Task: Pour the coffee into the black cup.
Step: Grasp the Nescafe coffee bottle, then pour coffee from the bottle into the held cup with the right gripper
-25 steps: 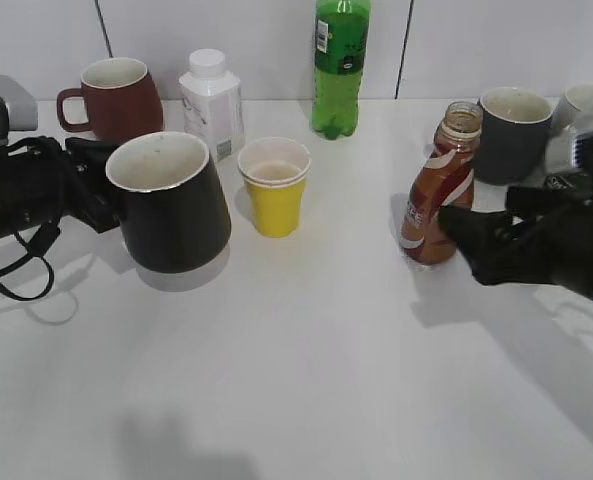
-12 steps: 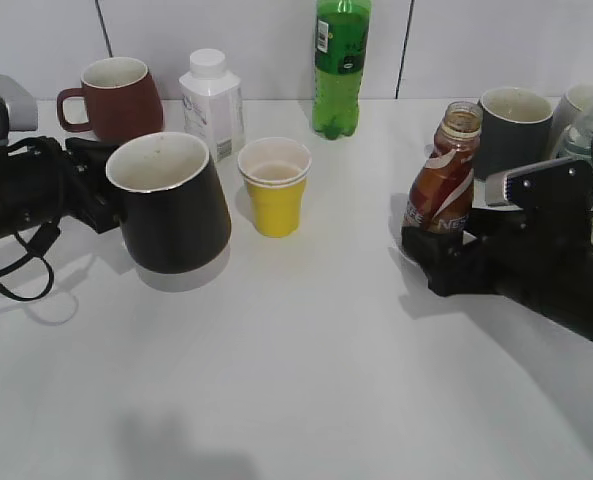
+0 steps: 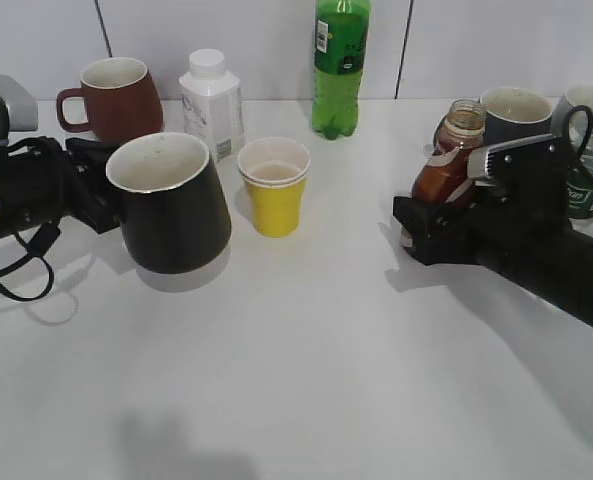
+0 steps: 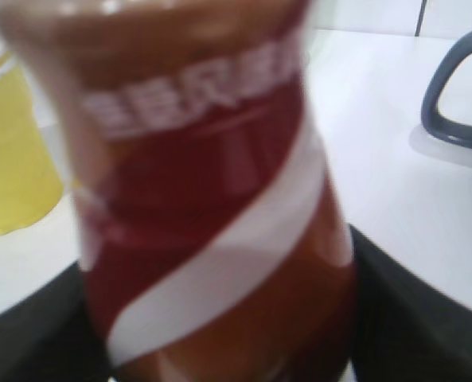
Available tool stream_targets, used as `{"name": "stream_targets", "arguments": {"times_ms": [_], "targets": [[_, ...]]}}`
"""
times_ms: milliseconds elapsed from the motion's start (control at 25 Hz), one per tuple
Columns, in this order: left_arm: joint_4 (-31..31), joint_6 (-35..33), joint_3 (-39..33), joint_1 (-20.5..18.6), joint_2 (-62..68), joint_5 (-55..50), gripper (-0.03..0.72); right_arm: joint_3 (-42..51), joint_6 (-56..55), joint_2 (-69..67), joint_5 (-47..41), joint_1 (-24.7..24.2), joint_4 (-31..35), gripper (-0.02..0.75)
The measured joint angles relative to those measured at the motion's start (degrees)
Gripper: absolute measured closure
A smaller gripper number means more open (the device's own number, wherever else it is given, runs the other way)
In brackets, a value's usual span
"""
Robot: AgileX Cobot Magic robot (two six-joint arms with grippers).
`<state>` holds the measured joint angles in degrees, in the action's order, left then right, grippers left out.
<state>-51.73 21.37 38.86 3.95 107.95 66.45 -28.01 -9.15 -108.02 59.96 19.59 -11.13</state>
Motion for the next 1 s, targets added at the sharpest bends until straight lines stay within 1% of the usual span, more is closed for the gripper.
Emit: {"name": "stream_targets", "arguments": {"times_ms": [280, 400, 600, 720, 880, 1000], "targets": [[-0.2, 0.0, 0.0, 0.0, 0.0, 0.0, 0.649, -0.1, 0.0, 0.0, 0.1, 0.0, 0.2, 0.200], [-1.7, 0.2, 0.0, 0.1, 0.0, 0.0, 0.649, -0.1, 0.0, 0.0, 0.3, 0.0, 0.2, 0.201], [-4.0, 0.5, 0.0, 2.2, -1.2, -0.4, 0.649, 1.6, 1.2, 4.3, -0.9, 0.0, -0.3, 0.202], [-4.5, 1.6, 0.7, 4.2, -2.2, -0.3, 0.649, 2.3, 4.1, 10.8, -5.0, 0.0, -1.3, 0.203], [-4.8, 3.2, 2.3, 7.2, -2.2, -1.0, 0.650, 2.4, 9.1, 20.2, -13.8, 0.1, -3.4, 0.203], [-5.1, 3.3, 3.6, 10.4, -2.2, -1.2, 0.650, 2.3, 12.5, 26.3, -20.0, 0.1, -4.9, 0.203]]}}
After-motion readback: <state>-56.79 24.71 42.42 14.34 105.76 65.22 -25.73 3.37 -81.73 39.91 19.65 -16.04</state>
